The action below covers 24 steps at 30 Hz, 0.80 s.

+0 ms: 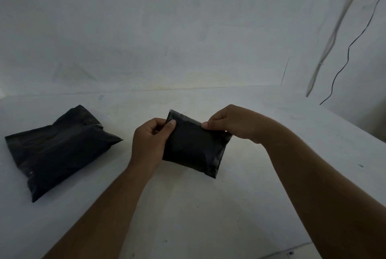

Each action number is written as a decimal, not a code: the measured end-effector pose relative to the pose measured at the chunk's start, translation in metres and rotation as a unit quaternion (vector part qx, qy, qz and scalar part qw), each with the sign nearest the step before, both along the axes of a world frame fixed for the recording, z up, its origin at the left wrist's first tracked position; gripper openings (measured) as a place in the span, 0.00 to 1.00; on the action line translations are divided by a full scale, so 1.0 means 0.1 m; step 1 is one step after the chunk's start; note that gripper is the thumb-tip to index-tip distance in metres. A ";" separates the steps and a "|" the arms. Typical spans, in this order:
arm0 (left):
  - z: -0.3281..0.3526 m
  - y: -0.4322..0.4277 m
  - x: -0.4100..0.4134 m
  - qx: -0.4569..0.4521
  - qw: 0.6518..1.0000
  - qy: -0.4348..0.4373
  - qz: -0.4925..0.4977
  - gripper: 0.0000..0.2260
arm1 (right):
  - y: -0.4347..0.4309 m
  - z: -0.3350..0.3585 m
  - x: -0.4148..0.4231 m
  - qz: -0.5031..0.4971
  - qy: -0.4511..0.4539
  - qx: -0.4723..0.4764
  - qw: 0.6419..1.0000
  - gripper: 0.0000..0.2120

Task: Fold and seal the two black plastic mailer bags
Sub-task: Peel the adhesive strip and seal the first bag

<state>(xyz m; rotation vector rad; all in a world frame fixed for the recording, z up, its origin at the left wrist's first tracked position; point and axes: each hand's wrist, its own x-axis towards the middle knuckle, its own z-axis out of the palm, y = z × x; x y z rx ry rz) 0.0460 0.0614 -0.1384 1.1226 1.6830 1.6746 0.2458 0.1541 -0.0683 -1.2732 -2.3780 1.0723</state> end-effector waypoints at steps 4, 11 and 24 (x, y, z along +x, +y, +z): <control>0.06 0.02 0.00 -0.009 0.998 -0.040 -0.038 0.11 | -0.06 -0.02 -0.01 0.014 0.028 0.026 0.999 0.13; 0.06 0.03 -0.13 0.015 0.996 -0.090 0.021 0.08 | -0.01 -0.05 0.03 0.027 0.012 0.023 0.999 0.18; 0.50 -0.01 0.16 0.026 0.906 0.403 -0.125 0.18 | -0.07 -0.09 0.06 0.052 0.060 0.069 0.994 0.11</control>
